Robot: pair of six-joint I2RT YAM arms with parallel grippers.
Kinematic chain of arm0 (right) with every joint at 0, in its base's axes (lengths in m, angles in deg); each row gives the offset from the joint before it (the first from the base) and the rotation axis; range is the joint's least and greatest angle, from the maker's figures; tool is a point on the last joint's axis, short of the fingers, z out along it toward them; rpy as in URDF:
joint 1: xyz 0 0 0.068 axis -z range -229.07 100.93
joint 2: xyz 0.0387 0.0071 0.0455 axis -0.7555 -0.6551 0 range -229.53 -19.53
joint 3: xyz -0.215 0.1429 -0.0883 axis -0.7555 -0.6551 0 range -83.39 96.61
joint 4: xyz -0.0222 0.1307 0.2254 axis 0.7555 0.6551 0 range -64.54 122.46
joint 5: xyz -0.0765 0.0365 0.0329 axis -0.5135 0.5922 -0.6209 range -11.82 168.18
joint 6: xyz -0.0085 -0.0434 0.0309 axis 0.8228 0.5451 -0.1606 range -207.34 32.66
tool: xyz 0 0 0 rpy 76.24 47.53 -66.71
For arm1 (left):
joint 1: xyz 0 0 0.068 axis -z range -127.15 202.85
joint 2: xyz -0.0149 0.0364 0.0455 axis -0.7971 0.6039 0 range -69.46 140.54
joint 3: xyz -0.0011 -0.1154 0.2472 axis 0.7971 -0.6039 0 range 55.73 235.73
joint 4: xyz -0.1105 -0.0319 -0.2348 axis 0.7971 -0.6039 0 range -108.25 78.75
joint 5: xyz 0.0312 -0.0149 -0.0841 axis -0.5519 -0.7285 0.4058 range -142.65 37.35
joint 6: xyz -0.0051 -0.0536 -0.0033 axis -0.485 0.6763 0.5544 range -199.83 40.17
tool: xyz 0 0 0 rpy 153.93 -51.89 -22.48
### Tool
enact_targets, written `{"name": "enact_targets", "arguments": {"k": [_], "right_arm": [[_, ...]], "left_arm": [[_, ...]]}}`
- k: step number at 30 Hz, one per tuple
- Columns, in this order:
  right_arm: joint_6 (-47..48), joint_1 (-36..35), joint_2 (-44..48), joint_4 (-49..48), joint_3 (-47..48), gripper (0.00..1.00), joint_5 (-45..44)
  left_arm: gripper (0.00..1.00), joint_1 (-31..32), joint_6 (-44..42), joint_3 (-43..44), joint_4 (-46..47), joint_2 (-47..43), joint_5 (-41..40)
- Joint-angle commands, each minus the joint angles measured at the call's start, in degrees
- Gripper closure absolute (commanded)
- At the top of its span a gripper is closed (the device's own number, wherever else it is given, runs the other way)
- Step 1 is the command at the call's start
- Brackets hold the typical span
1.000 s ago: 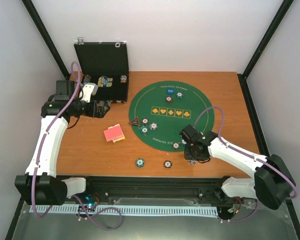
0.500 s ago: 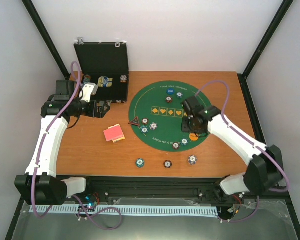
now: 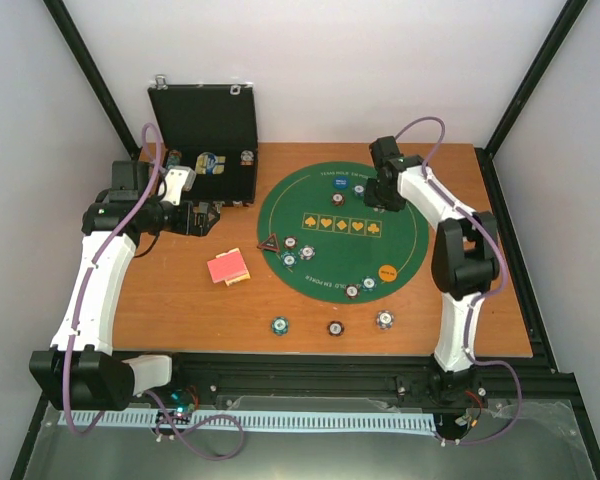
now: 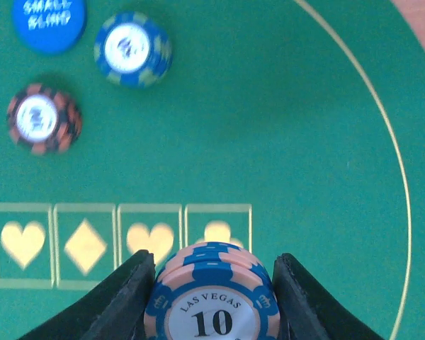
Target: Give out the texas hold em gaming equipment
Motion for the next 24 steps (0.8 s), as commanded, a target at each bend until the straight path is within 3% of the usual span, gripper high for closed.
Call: {"name": "enact_targets", "arguments": {"k": [1, 10, 24], "right_arm": [[2.1, 2.3, -7.9, 1.3, 8.9, 0.72, -0.3], [3.7, 5.5, -21.9, 3.6, 24.9, 0.71, 0.6], [2.9, 6.9, -33.4, 4.9, 37.5, 0.69, 3.9]], "left_arm": [[0.00, -0.4, -0.3, 1.4, -0.9, 0.0, 0.7], [0.00, -0.4, -0.4, 0.6, -0.2, 0.4, 1.5], [0.00, -0.3, -0.8, 0.0, 0.0, 1.2, 1.5]]}}
